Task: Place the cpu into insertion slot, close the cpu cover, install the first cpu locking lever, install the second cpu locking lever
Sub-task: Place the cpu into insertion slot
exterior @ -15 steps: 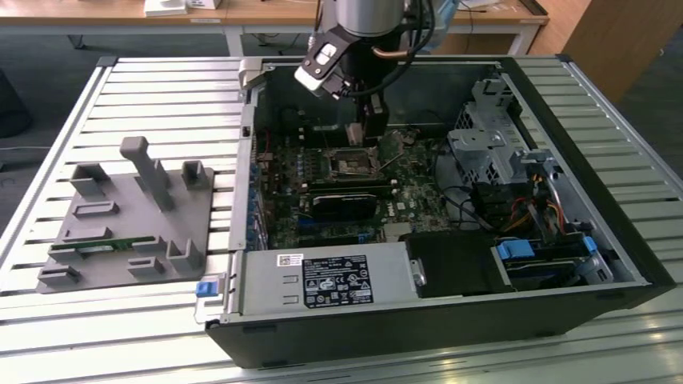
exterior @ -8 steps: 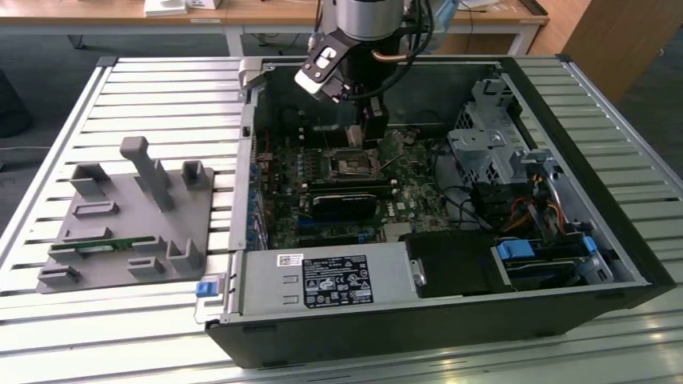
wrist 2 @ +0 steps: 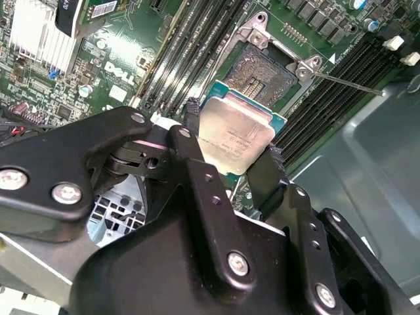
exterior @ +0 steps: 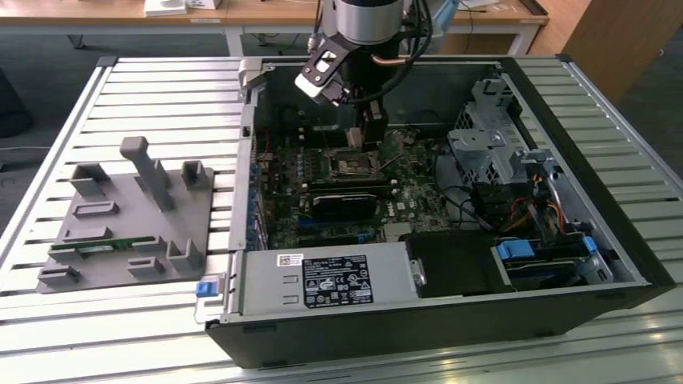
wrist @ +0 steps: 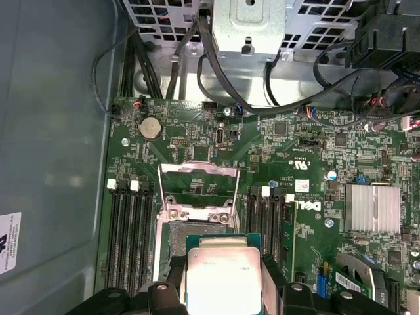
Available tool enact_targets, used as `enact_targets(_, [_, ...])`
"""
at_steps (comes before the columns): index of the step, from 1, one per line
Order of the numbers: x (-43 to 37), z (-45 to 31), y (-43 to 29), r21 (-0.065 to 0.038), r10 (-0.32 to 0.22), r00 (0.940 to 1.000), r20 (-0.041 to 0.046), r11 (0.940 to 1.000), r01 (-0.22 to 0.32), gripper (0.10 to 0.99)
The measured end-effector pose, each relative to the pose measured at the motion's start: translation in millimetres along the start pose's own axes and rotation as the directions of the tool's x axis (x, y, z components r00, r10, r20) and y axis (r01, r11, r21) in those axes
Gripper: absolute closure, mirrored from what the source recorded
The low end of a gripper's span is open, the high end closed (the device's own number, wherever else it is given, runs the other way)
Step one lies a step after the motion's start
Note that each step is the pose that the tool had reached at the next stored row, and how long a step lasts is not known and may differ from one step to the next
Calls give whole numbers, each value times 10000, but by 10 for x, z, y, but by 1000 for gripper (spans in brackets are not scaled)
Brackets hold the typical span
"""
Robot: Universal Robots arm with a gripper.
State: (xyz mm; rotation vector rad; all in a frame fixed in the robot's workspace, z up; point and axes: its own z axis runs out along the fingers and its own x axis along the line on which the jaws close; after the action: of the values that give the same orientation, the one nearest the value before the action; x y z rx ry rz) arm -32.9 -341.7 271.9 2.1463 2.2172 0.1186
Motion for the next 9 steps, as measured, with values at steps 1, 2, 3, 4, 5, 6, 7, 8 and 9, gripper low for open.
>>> enact_targets(1, [0,7,-1,0,0,10000,0,10000,0,549])
enact_targets(2, [0,14,-1,0,0,10000,-1,10000,0,549])
enact_targets(3, [0,20,-2,0,0,10000,0,10000,0,549])
enact_targets(4, [0,28,-3,0,0,10000,0,10000,0,549])
enact_targets(5, [-1,35,-3,0,0,10000,0,10000,0,549])
enact_targets(6, [-1,43,-4,0,0,10000,0,10000,0,549])
enact_targets(7, [-1,53,-5,0,0,10000,0,10000,0,549])
enact_targets(8, [-1,62,-6,0,0,10000,0,10000,0,549])
enact_targets(9, [1,70,-7,0,2,10000,0,10000,-2,549])
